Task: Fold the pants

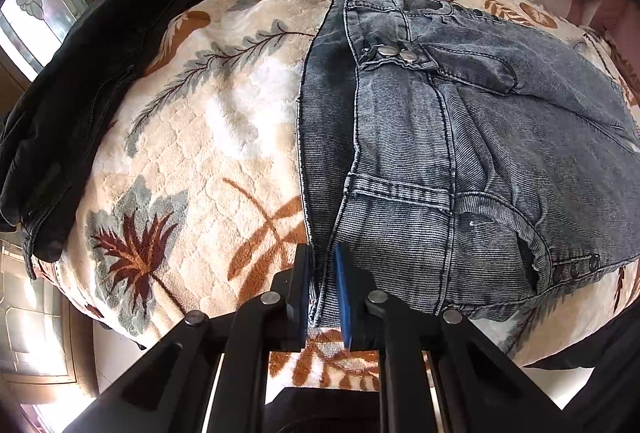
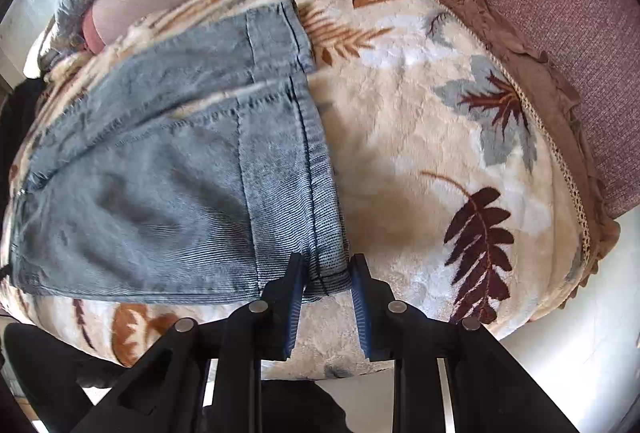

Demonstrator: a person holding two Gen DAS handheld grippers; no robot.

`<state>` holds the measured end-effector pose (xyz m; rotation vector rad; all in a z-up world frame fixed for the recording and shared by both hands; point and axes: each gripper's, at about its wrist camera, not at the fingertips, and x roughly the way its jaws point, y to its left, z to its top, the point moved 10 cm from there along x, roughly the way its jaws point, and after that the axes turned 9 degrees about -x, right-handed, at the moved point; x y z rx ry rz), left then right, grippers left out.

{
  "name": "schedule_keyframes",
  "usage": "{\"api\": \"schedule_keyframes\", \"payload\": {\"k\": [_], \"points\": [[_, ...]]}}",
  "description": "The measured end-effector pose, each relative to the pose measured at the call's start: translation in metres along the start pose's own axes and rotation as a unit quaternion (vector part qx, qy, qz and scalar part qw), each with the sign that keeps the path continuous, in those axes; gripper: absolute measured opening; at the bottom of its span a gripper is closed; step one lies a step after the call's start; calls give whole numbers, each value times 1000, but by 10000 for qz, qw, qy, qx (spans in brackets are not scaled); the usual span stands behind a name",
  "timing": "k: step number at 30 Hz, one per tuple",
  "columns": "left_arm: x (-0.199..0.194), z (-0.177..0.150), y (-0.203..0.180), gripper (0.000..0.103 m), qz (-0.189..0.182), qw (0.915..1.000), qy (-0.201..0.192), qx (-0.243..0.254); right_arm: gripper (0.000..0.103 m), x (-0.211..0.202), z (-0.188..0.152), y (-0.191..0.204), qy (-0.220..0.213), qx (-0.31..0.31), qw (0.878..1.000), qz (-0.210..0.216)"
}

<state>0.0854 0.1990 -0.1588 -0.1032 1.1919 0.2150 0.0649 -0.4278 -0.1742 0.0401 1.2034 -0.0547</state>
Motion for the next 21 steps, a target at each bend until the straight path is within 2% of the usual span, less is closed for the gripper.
{"api": "schedule_keyframes", "payload": {"k": [1,3,5,6,8,11,14,16,17,19,20,21], "points": [[-2,0,2,12,-26,10000,11,-18,24,-4,1,0,-71,90,9999,0],[-5,-1,5,9,-9,10000,74,41,25,-36,11,4,-557,131,9983,106],[5,-4,12,6,171,9994,272,87,26,-54,19,0,-833,132,9964,2],[13,-1,14,6,135,9994,328,29,31,-44,16,1,-615,46,9981,-25],[12,1,16,6,-24,9996,269,-100,40,0,-2,2,276,-227,9993,-95],[-6,5,17,7,-133,9998,36,-167,56,-9,2,-13,-33,182,9998,-104],[-27,14,3,11,-324,9990,-290,-113,56,-45,18,-29,-714,632,9949,-329],[-39,22,-16,13,-573,9971,-486,-78,56,-67,36,-11,-1123,540,9922,-7],[-43,27,-27,17,-700,9959,-578,-26,56,-73,42,4,-1234,436,9910,285],[-45,35,-49,36,-886,9935,-709,60,60,-67,47,38,-1177,209,9886,919],[-42,36,-58,55,-903,9933,-717,91,65,-57,45,52,-1058,141,9876,1153],[-34,36,-65,64,-877,9937,-689,110,69,-41,40,60,-825,96,9888,1237]]}}
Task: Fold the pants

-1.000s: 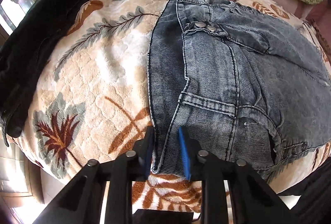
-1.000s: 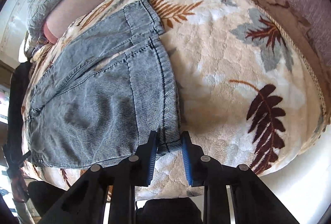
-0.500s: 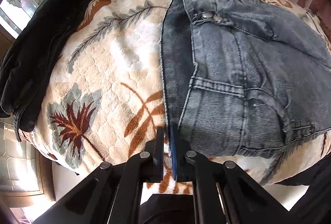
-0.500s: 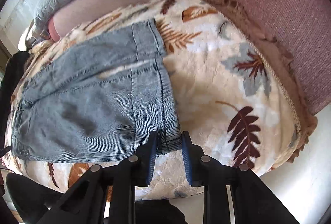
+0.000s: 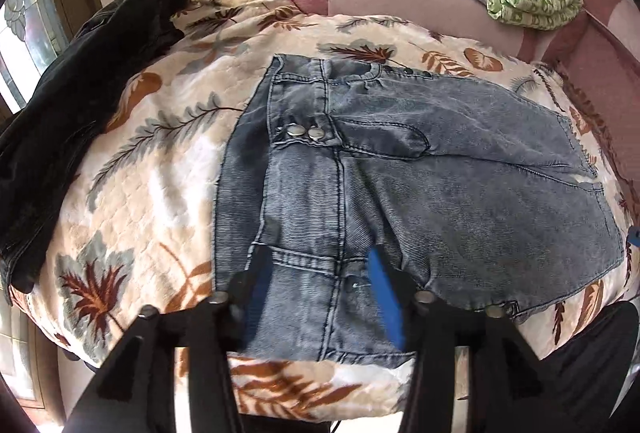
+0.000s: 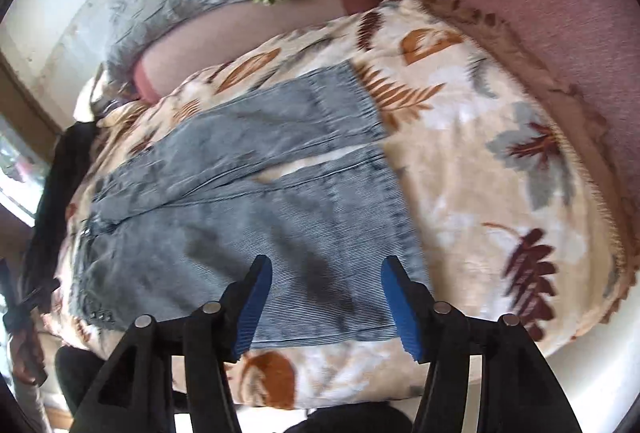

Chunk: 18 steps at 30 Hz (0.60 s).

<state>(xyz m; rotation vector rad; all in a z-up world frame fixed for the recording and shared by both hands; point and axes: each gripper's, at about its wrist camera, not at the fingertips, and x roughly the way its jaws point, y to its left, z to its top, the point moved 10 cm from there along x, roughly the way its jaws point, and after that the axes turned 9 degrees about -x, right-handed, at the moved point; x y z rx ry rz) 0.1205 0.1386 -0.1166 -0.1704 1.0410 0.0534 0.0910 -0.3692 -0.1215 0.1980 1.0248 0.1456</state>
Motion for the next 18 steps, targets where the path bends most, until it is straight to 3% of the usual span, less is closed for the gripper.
{"api": "schedule_keyframes", "payload": {"k": [1,2,3,6,9,12,16,18], "points": [[13,-5,-1,64,98,9999,95,32,71,22,-13,-4,422,44,9991,-34],[33,-17,2,64,337,9984,436,110,71,43,-28,-6,916,146,9956,-113],[54,-31,8,64,517,9943,925,150,71,46,-28,-5,870,62,9961,-128],[45,-19,5,65,406,9956,764,356,71,19,-3,9,664,-128,9977,7],[28,27,-2,65,102,9992,308,239,71,0,46,5,266,-211,9994,-120],[35,85,4,65,-4,9998,108,-191,71,14,105,-11,102,-66,9997,-224],[82,159,20,65,3,9962,107,-863,71,57,175,-31,118,84,9998,-154],[111,184,19,56,-74,9948,250,-987,71,81,201,-42,177,179,9995,-212]]}}
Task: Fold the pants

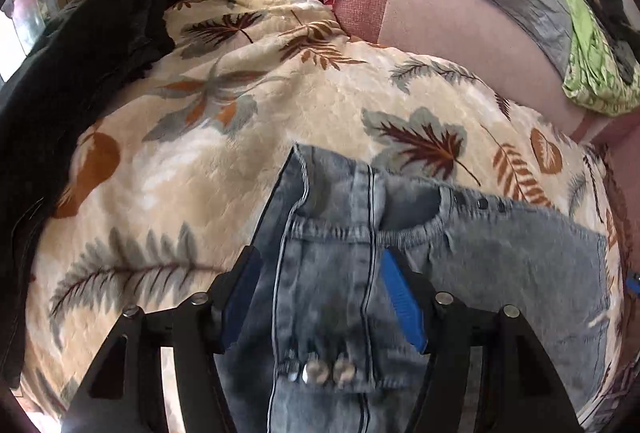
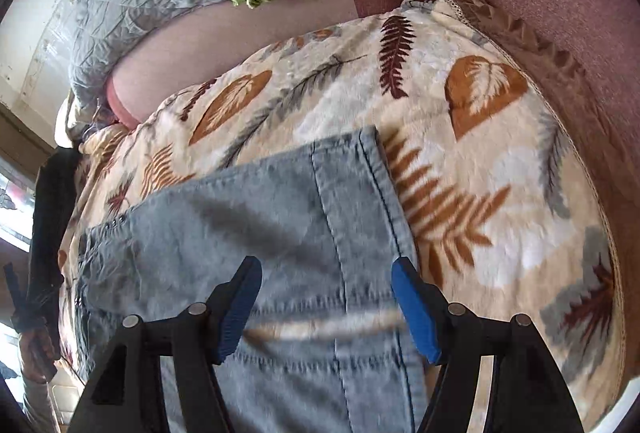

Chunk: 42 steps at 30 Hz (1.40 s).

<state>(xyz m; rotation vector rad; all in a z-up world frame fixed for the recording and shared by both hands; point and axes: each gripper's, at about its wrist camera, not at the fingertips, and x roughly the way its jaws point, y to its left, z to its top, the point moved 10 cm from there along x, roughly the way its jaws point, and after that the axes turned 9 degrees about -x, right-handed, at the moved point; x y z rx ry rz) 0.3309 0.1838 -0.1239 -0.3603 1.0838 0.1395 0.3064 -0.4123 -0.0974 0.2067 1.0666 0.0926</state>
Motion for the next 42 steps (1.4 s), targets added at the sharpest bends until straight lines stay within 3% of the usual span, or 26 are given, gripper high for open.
{"api": "schedule_keyframes", "payload": {"k": [7,8,9,10,11,15,17,22,27,32,37,39,42], "points": [[64,32,-5,51,226,9991,331,-122,71,57,48,-26,227,136,9994,-208],[69,32,-5,41,240,9990,370,-98,71,64,52,-28,269,117,9993,-242],[73,33,-5,21,303,9987,400,-52,70,70,54,-28,301,94,9991,-292],[76,34,-5,13,406,9984,406,3,69,76,56,-27,330,74,9990,-305],[78,34,-5,7,480,9980,401,42,63,83,58,-28,377,48,9987,-342],[81,35,-11,2,702,9963,355,350,27,102,58,-32,548,-62,9968,-584],[79,37,-13,2,714,9964,291,361,16,94,61,-30,389,-118,9971,-640],[45,45,-15,2,414,9988,-62,272,15,52,65,-22,-66,-176,9981,-581],[-26,40,-24,2,-92,9978,-533,384,15,-10,62,-6,-573,-227,9974,-371],[-109,8,-23,2,-609,9921,-965,521,15,-81,31,5,-1030,-234,9943,-161],[-168,-56,6,2,-1065,9861,-1098,645,15,-146,-37,8,-1384,-298,9899,-1],[-175,-88,25,2,-1126,9863,-1001,668,15,-160,-75,4,-1442,-271,9891,103],[-156,-146,53,3,-1114,9889,-457,866,16,-154,-141,-7,-1303,-229,9911,158]]}}
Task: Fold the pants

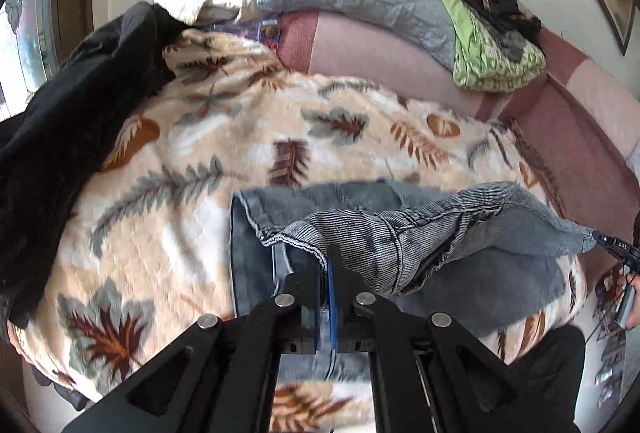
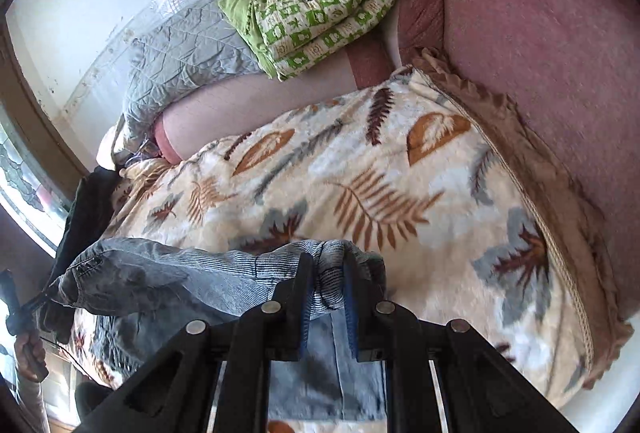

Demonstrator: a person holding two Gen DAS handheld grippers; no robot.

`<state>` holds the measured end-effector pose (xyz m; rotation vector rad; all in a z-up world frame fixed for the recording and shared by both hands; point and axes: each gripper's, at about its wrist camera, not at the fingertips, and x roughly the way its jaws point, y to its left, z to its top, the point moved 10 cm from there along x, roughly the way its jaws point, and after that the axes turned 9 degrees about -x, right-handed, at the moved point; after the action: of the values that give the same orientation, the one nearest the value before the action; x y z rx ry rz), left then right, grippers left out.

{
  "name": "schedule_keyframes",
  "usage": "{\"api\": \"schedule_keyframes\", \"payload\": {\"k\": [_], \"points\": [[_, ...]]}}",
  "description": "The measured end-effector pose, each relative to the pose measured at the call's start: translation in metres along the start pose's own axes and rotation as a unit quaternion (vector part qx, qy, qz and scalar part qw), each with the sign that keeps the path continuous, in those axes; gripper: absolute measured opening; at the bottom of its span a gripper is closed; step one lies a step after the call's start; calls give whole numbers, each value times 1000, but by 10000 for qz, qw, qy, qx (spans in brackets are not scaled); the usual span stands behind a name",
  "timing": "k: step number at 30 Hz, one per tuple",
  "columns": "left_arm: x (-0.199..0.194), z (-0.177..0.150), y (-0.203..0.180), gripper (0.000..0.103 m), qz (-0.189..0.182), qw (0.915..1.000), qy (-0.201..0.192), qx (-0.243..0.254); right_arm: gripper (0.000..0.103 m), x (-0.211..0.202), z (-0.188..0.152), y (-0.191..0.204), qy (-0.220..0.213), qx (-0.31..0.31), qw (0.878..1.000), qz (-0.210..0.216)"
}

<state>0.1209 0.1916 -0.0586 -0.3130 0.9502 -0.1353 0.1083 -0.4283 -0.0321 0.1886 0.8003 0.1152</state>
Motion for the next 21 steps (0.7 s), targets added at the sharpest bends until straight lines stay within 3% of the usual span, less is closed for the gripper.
{"api": "schedule_keyframes", "payload": {"k": [2,4,5,8,11,13,14,16,19,20,21], "points": [[17,-41,25,7,211,9985,508,-79,18,19,-60,-8,597,122,9979,220],[31,-72,46,8,307,9927,1131,-287,31,43,-119,-26,1433,423,9886,182],[31,-77,54,10,406,9912,1189,-410,45,47,-137,-35,1615,645,9847,146],[10,-60,59,11,861,9928,794,-247,50,30,-130,-42,1162,979,9879,295],[-15,-26,41,15,838,9961,236,-164,68,8,-90,-44,634,972,9928,283],[-20,-11,19,34,813,9967,-55,-32,69,7,-63,-45,445,964,9940,280],[-18,-7,5,49,705,9974,-104,78,69,11,-51,-45,386,1002,9938,299],[-3,-8,-25,53,518,9980,-86,347,71,36,-36,-46,615,1178,9903,397],[37,-25,-53,53,589,9954,196,725,71,84,-37,-45,1232,1419,9812,435],[52,-33,-56,53,644,9941,349,801,65,95,-37,-41,1384,1419,9789,503],[67,-42,-54,53,772,9919,529,862,36,101,-36,-36,1438,1300,9798,493]]}}
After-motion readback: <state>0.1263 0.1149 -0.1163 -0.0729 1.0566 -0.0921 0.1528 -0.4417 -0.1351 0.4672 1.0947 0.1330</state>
